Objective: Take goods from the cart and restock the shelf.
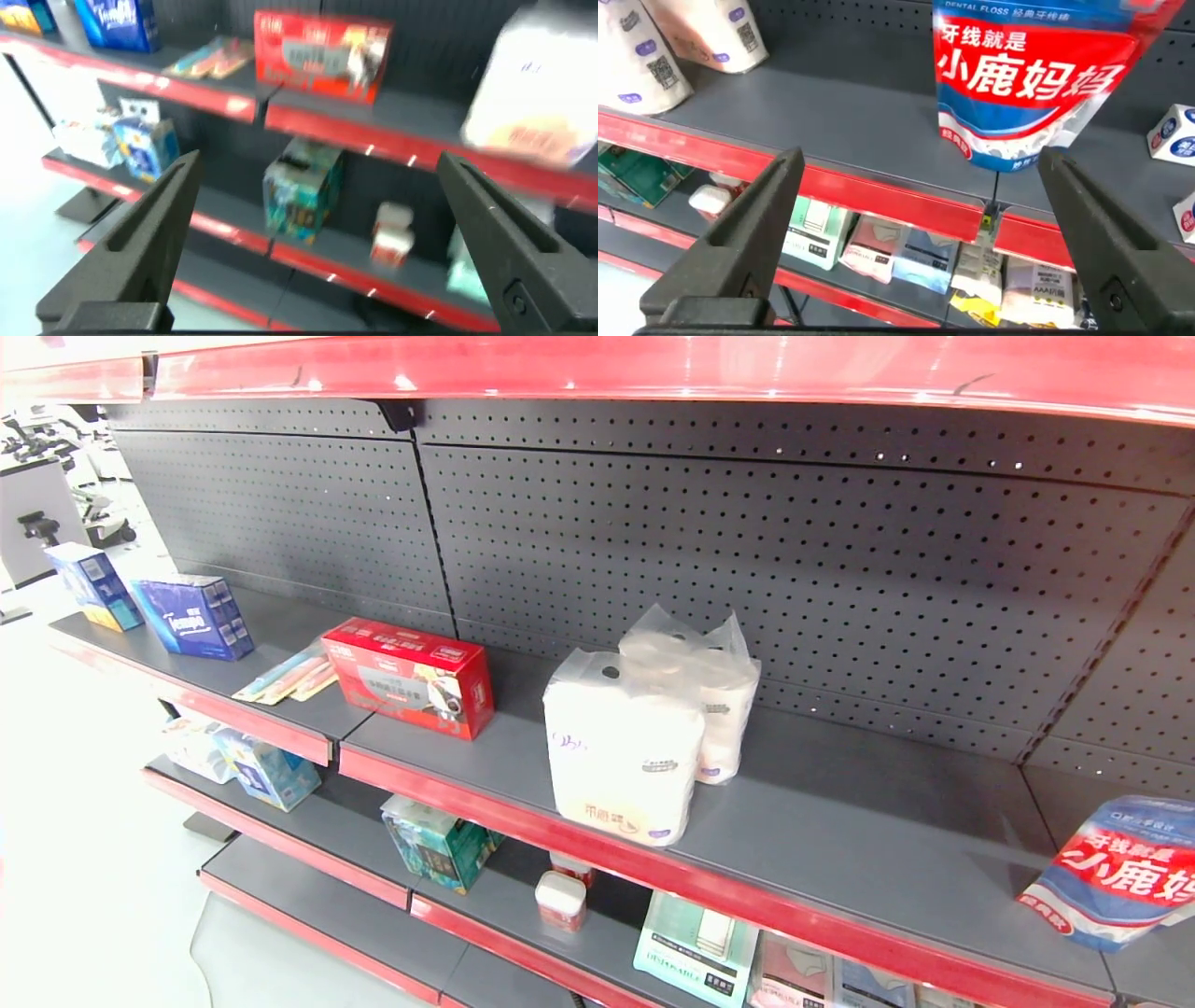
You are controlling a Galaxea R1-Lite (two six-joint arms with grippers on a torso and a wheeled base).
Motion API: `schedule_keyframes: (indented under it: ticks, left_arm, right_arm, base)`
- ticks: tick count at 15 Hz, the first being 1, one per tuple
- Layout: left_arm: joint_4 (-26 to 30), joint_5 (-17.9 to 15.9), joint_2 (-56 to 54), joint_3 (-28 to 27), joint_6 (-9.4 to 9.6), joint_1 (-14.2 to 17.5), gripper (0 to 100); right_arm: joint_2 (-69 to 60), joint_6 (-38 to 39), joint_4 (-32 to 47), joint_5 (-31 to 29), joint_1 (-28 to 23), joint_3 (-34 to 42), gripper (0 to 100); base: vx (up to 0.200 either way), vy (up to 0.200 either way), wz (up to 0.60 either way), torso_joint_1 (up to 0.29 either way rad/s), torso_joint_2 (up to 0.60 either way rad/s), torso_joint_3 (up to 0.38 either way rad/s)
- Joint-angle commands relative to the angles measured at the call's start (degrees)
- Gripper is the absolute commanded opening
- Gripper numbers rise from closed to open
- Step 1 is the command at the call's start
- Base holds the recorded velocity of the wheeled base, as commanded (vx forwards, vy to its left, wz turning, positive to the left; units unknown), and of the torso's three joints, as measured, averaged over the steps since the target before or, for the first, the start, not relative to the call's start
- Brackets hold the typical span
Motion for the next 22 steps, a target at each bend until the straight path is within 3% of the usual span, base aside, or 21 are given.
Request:
schedule_keyframes:
  ticks: [1,2,3,4,5,7,8,10,16,19,22]
  left_arm:
    - [-1.57,2.03,22.69,-20.81,-7.57,-2.56,100]
    - [-1.93,3.79,27.00,-23.28,-6.34,-1.41,100]
    - [-2.36,7.31,31.13,-24.95,-6.25,0.78,100]
    - [-6.14,11.17,38.86,-25.74,-6.69,6.32,100]
    - [-11.77,11.09,44.66,-25.91,-5.90,11.24,100]
    - [-19.77,10.65,52.13,-27.32,-2.04,15.11,100]
    - [-23.28,9.24,55.82,-27.93,-0.98,16.25,100]
    - [-23.19,8.27,57.32,-28.81,0.07,16.25,100]
    - [-21.00,7.04,57.41,-28.72,-0.01,16.34,100]
    - [-17.13,5.72,56.62,-27.76,-0.01,16.25,100]
    - [-9.31,3.70,53.45,-26.35,0.51,16.25,100]
  right_arm:
    - [0.40,0.04,0.04,-0.02,-0.01,0.00,100]
    - [0.40,0.04,0.04,-0.02,-0.01,0.00,100]
    - [0.40,0.04,0.04,-0.02,-0.01,0.00,100]
    - [0.40,0.04,0.04,-0.02,-0.01,0.00,100]
    - [0.40,0.04,0.04,-0.02,-0.01,0.00,100]
    - [0.40,0.04,0.04,-0.02,-0.01,0.00,100]
    - [0.40,0.04,0.04,-0.02,-0.01,0.00,100]
    - [0.40,0.04,0.04,-0.02,-0.01,0.00,100]
    - [0.40,0.04,0.04,-0.02,-0.01,0.00,100]
    - [0.40,0.04,0.04,-0.02,-0.01,0.00,100]
    - [0.40,0.04,0.04,-0.02,-0.01,0.00,100]
  base:
    - [0.000,0.000,0.00,0.000,0.00,0.000]
    - [0.000,0.000,0.00,0.000,0.00,0.000]
    - [0.000,0.000,0.00,0.000,0.00,0.000]
    - [0.000,0.000,0.00,0.000,0.00,0.000]
    - [0.000,0.000,-0.60,-0.002,0.01,0.002]
    - [0.000,0.000,-0.60,0.002,0.00,0.000]
    - [0.000,0.000,-0.60,0.007,0.00,0.002]
    - [0.000,0.000,-0.60,0.019,0.00,-0.002]
    - [0.000,0.000,-0.60,0.000,0.00,0.002]
    - [0.000,0.000,0.00,0.000,0.00,0.000]
    - [0.000,0.000,0.00,0.000,0.00,0.000]
